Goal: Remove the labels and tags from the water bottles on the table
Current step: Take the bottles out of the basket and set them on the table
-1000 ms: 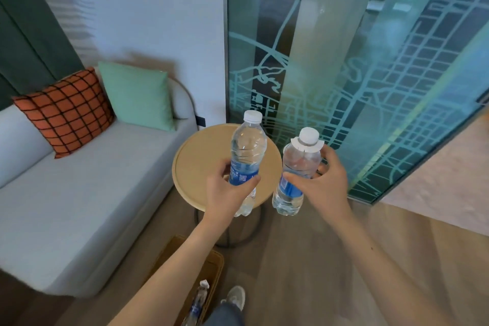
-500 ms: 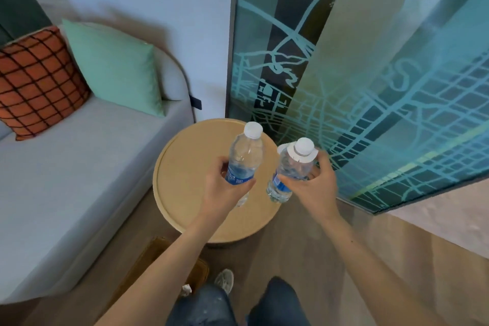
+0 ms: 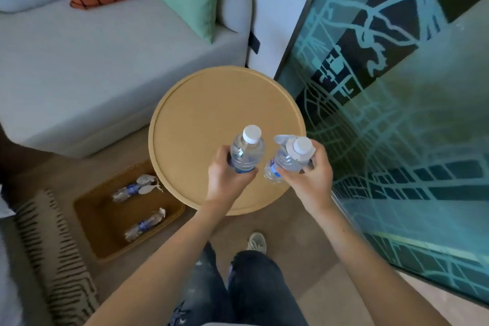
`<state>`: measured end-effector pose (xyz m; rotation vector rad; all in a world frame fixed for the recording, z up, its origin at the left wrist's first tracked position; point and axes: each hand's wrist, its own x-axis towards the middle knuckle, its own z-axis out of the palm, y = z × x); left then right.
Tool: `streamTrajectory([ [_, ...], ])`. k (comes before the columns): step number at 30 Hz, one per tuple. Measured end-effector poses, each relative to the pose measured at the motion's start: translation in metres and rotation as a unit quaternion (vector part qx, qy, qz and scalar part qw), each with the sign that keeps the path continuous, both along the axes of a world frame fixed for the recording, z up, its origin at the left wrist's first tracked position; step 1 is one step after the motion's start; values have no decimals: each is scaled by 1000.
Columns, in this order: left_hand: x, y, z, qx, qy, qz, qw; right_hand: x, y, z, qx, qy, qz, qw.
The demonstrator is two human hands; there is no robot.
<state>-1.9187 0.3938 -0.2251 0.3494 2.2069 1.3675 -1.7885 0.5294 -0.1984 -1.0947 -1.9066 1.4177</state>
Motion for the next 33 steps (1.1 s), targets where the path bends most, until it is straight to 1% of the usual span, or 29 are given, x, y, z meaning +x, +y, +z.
streamTrajectory([
  [6, 32, 18, -40, -26, 12, 112, 993, 5, 28, -42, -11, 11, 102, 995],
  [10, 45, 21, -64, -41, 34, 155, 987, 4, 38, -65, -29, 7, 128, 991],
  [13, 49, 22, -79, -47, 49, 168, 983, 3, 43, -82, -22, 5, 147, 989],
  [21, 58, 17, -119, -43, 68, 216, 973, 4, 40, -114, 1, 13, 132, 991],
  [24, 63, 15, -130, -38, 75, 228, 970, 3, 41, -122, 16, 18, 153, 988],
  [27, 67, 14, -137, -29, 73, 242, 967, 2, 41, -126, 12, 17, 168, 986],
  [33, 65, 14, -138, -33, 53, 216, 974, 4, 37, -129, 8, 4, 161, 987],
])
